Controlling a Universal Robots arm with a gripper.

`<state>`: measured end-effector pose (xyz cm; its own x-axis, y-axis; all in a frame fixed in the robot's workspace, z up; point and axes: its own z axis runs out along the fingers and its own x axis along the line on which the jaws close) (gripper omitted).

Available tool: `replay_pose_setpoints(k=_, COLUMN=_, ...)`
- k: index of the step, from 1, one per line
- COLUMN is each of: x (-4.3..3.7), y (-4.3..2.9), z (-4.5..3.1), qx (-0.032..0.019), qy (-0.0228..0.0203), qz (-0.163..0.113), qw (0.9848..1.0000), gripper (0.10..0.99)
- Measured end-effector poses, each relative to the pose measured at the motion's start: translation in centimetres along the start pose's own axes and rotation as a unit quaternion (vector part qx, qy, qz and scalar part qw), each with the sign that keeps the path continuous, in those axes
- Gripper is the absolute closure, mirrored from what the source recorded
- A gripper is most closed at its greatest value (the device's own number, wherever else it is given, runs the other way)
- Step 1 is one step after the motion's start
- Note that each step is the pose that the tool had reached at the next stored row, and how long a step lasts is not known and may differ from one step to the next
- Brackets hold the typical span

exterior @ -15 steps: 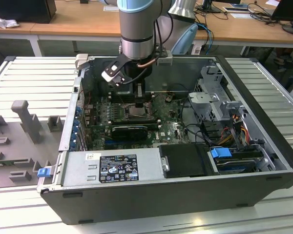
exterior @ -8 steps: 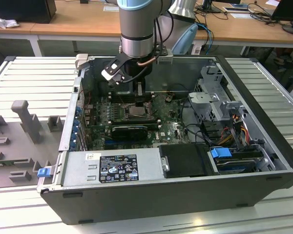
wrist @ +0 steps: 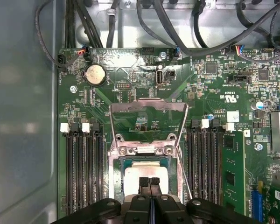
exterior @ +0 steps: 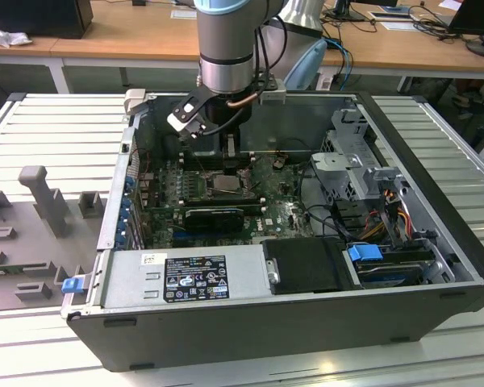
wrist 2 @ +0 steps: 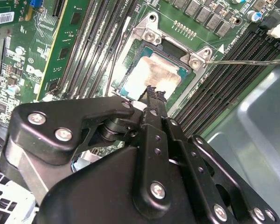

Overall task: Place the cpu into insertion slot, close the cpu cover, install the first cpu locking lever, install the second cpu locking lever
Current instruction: 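Close the cpu cover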

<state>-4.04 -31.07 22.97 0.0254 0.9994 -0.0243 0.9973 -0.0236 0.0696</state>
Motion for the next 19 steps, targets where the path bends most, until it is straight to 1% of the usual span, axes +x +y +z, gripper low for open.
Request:
replay_pose_setpoints(k=9, x=0.0, y=0.01, z=-0.13, qx=0.0, qy=-0.0001, qz=0.0, qw=1.0, gripper=0.98)
replay_pose_setpoints(k=19, x=-0.01, y=0.03, z=-0.45, qx=0.0, qy=0.0, qz=0.0, qw=1.0, gripper=0.98)
